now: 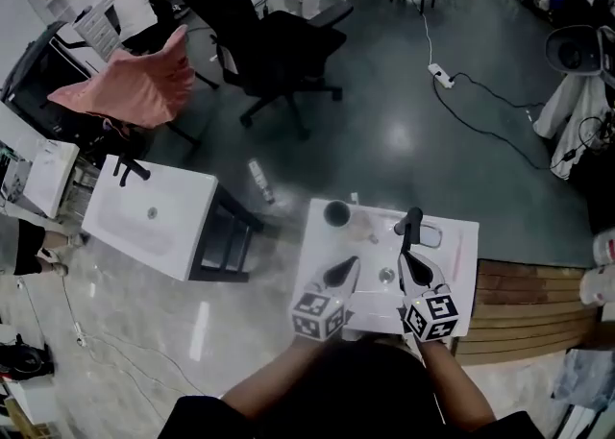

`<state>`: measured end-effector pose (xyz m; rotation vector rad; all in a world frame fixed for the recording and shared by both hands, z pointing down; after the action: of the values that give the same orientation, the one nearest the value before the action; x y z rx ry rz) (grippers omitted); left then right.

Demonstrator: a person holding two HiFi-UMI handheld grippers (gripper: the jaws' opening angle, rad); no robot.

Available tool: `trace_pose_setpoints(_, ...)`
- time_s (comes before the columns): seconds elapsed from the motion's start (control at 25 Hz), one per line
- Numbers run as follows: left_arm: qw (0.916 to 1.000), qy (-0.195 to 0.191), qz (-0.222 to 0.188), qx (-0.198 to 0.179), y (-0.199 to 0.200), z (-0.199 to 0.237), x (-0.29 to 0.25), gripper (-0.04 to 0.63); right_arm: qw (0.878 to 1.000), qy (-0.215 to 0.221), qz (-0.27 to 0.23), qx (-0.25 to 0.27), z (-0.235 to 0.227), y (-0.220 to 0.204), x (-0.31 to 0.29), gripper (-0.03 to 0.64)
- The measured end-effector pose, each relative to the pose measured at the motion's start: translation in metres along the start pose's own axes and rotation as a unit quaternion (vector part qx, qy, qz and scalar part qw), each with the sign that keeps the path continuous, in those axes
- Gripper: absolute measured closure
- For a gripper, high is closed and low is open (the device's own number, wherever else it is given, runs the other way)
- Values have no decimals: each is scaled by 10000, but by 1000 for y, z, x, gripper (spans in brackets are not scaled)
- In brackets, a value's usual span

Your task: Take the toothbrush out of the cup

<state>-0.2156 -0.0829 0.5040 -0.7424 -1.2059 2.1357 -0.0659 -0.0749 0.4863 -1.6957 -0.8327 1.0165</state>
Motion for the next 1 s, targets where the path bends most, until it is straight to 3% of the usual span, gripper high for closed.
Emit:
trace_pose_setpoints(0.24, 9996, -234, 146, 58, 0, 42, 2, 592, 9986, 176, 492, -20, 20, -23, -93, 577)
trace_pose_setpoints(0.56, 9997, -170, 99, 165, 11, 101, -8, 592, 9934, 75, 1092, 355, 8, -54, -187, 540)
trace_pose_setpoints(1.0, 9992, -241, 125, 297, 18, 145, -28, 592, 9842, 26, 1673, 578, -12, -89, -253, 540)
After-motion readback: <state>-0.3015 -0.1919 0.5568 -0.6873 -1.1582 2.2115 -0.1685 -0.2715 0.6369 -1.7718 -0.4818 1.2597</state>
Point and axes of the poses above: the fingertips, and each gripper's own axes: x backward along the fingers, z to its left, y out of its top, the point moved 5 cm from there along x, backward along the fingers, and after that the axes turned 7 degrees about -z, right-handed, at the moved point
